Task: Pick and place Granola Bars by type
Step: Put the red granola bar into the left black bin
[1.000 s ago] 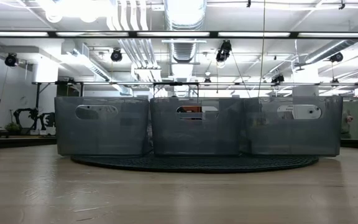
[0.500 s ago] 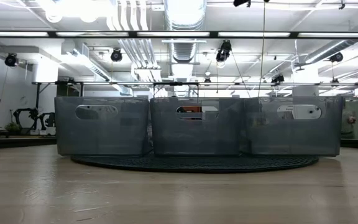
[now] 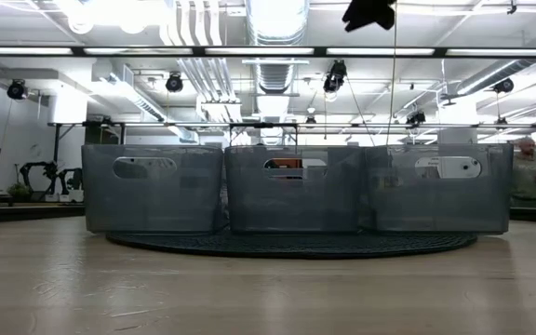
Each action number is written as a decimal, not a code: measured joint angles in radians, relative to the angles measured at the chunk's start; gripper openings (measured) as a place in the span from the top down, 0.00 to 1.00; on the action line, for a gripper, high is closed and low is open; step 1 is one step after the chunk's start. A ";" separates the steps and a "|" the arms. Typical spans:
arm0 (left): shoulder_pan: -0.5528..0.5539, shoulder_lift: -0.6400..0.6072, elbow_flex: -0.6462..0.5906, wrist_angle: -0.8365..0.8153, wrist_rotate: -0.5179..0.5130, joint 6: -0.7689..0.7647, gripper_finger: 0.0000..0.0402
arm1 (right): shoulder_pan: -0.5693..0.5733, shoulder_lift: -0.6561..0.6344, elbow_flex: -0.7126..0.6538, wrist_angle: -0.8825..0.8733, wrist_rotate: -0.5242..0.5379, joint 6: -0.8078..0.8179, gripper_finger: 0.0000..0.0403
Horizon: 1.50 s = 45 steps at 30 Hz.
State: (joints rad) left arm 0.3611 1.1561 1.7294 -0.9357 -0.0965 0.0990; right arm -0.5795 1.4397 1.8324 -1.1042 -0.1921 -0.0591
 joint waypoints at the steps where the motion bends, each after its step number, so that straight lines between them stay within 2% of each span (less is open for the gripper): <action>1: 0.000 0.000 0.000 0.000 0.000 0.000 1.00 | -0.007 0.006 0.000 -0.002 0.001 0.003 0.60; 6: 0.000 0.000 0.000 -0.001 -0.001 0.000 1.00 | -0.018 0.048 0.000 -0.040 0.000 -0.028 0.45; 11: 0.000 0.000 0.000 -0.009 -0.001 -0.001 1.00 | -0.018 0.086 0.000 -0.105 0.003 -0.108 0.36; 14: 0.000 0.000 0.000 -0.018 -0.001 -0.003 1.00 | -0.018 0.098 0.000 -0.146 -0.074 -0.150 0.34; 18: 0.000 0.000 0.000 -0.038 -0.001 -0.013 1.00 | -0.043 0.085 0.000 -0.174 -0.200 -0.226 0.33; 24: 0.000 0.000 0.000 -0.048 -0.001 -0.023 1.00 | -0.110 0.029 0.000 -0.172 -0.267 -0.378 0.37; 28: 0.000 0.000 0.000 -0.047 -0.001 -0.023 1.00 | -0.151 -0.006 -0.005 -0.161 -0.288 -0.398 0.39; 34: 0.000 0.000 0.000 -0.045 -0.001 -0.024 1.00 | -0.184 -0.024 -0.009 -0.164 -0.273 -0.414 0.40; 39: 0.000 0.000 0.000 -0.044 -0.001 -0.024 1.00 | -0.184 -0.018 -0.018 -0.175 -0.174 -0.384 0.40; 45: 0.000 0.000 0.000 -0.044 -0.001 -0.025 1.00 | -0.183 -0.017 -0.056 -0.164 -0.121 -0.182 0.41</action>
State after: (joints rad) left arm 0.3614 1.1561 1.7294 -0.9798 -0.0978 0.0738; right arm -0.7628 1.4223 1.7768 -1.2677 -0.3129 -0.2415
